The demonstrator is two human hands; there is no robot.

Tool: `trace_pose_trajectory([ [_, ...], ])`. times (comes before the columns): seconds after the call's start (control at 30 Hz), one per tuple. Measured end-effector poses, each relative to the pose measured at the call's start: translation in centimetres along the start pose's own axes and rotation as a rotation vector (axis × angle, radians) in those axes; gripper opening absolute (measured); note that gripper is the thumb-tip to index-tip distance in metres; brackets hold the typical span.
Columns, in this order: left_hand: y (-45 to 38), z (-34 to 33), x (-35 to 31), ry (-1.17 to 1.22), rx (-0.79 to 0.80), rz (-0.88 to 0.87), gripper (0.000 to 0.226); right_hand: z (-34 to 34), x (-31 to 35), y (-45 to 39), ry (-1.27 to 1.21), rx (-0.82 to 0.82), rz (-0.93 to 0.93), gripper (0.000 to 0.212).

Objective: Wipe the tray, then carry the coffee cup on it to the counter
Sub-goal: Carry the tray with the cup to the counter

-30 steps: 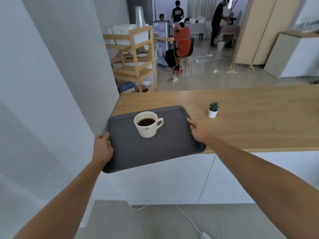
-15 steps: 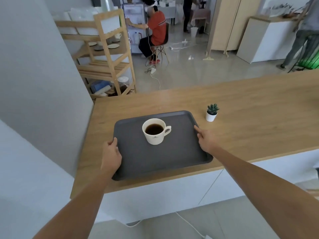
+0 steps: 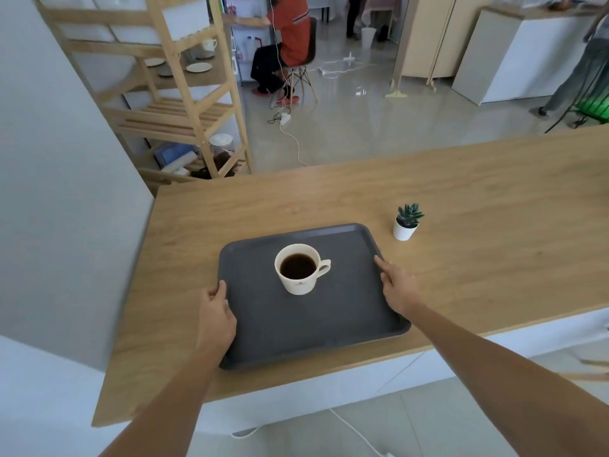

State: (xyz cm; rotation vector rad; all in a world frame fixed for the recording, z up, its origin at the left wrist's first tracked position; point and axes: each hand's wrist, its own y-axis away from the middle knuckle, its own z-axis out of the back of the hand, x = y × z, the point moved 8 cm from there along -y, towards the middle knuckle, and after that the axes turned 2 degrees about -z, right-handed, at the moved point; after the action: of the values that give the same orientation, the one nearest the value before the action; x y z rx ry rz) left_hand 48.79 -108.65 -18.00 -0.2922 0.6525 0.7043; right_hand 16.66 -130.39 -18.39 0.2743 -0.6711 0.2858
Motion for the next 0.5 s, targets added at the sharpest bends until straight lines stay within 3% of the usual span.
trace_pose_trajectory([
  [0.5, -0.3, -1.5, 1.2, 0.031, -0.033, -0.008, 0.048, -0.6, -0.1, 0.4, 0.069, -0.038, -0.005, 0.048],
])
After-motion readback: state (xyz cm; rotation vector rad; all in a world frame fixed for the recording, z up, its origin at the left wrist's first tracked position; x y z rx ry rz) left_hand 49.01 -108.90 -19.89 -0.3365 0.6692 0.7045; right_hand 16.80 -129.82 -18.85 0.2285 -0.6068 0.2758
